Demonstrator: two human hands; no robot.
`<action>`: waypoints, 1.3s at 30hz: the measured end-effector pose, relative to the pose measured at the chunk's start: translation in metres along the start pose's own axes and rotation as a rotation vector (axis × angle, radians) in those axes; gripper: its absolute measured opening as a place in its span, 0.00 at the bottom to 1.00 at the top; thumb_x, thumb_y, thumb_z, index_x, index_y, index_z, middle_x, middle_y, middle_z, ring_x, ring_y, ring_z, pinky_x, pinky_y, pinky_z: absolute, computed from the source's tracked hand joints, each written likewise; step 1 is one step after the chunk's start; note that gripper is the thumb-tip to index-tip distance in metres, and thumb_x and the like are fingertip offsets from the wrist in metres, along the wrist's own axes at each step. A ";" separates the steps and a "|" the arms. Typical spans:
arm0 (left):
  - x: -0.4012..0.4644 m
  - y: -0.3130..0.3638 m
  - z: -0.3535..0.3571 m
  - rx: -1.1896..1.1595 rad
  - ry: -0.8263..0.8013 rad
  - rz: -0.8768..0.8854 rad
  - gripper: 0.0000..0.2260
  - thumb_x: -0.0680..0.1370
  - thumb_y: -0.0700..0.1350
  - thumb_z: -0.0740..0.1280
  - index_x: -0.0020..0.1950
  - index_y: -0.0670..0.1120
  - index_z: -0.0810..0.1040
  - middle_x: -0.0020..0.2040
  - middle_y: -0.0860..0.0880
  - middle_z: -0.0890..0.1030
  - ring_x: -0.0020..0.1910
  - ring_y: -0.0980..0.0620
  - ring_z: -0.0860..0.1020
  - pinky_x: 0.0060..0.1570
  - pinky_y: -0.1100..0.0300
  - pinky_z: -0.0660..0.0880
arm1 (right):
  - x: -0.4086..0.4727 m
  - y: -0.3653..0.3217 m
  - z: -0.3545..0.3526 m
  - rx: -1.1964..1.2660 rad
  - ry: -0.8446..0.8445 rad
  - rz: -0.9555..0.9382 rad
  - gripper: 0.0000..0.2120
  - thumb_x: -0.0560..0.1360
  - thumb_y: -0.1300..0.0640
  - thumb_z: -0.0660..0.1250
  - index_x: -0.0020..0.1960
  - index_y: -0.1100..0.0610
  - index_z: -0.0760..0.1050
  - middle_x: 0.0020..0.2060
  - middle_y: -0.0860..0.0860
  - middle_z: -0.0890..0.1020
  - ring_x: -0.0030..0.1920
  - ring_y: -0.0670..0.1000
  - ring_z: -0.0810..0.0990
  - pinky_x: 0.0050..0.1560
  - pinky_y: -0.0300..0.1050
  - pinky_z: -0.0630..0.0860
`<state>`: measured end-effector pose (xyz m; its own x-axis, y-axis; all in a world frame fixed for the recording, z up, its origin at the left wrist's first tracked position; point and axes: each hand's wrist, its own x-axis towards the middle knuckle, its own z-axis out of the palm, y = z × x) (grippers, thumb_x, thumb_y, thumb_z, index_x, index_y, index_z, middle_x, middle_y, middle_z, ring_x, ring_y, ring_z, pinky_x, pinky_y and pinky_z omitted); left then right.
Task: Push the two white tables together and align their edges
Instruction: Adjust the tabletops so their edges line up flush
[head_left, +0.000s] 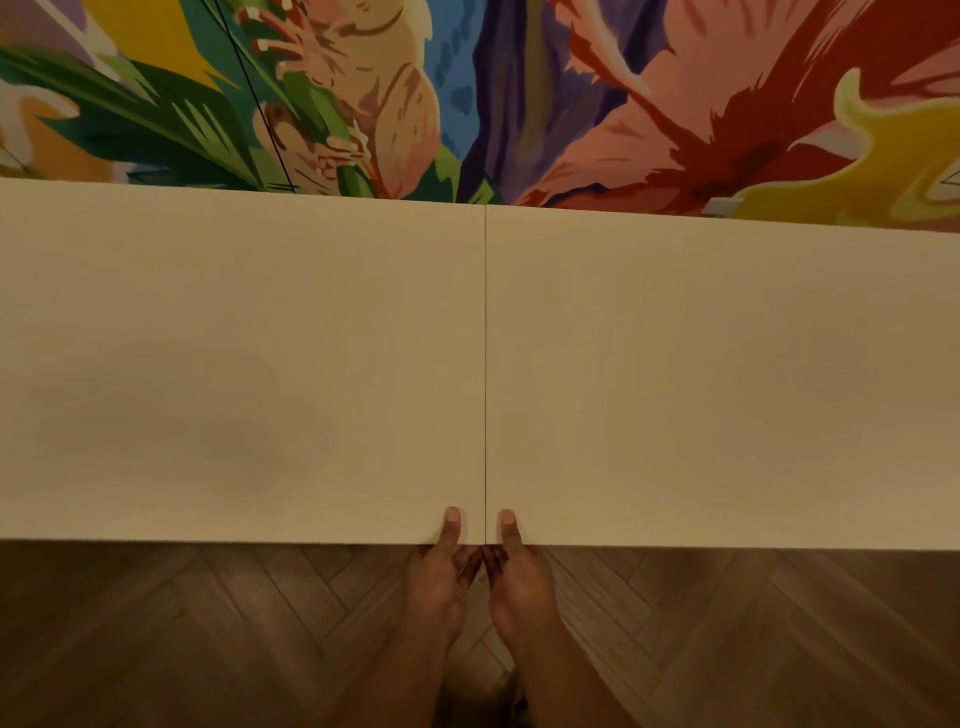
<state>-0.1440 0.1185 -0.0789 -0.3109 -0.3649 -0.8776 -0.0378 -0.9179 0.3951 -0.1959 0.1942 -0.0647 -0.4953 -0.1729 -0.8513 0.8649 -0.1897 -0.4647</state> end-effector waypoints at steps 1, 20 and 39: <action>0.000 0.000 0.001 0.002 0.002 0.007 0.20 0.72 0.49 0.79 0.56 0.40 0.78 0.55 0.36 0.86 0.52 0.41 0.86 0.43 0.53 0.84 | -0.001 0.000 0.001 -0.013 0.011 0.000 0.27 0.78 0.48 0.73 0.65 0.67 0.75 0.58 0.64 0.83 0.57 0.60 0.84 0.52 0.49 0.81; 0.003 0.014 -0.009 -0.071 -0.184 -0.075 0.23 0.72 0.55 0.77 0.61 0.42 0.83 0.51 0.40 0.89 0.47 0.46 0.89 0.40 0.57 0.85 | -0.001 0.001 0.004 0.233 -0.020 -0.003 0.19 0.79 0.49 0.71 0.62 0.62 0.81 0.58 0.60 0.86 0.59 0.58 0.84 0.66 0.52 0.77; 0.004 0.008 -0.004 -0.014 -0.131 -0.050 0.23 0.69 0.47 0.81 0.61 0.38 0.84 0.54 0.39 0.89 0.50 0.45 0.88 0.40 0.58 0.85 | 0.006 0.006 0.000 0.168 -0.043 -0.039 0.24 0.78 0.53 0.72 0.66 0.69 0.77 0.61 0.64 0.84 0.61 0.60 0.83 0.68 0.54 0.75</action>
<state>-0.1419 0.1088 -0.0799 -0.4306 -0.2961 -0.8526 -0.0437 -0.9367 0.3474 -0.1937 0.1926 -0.0721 -0.5343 -0.2030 -0.8206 0.8211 -0.3551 -0.4468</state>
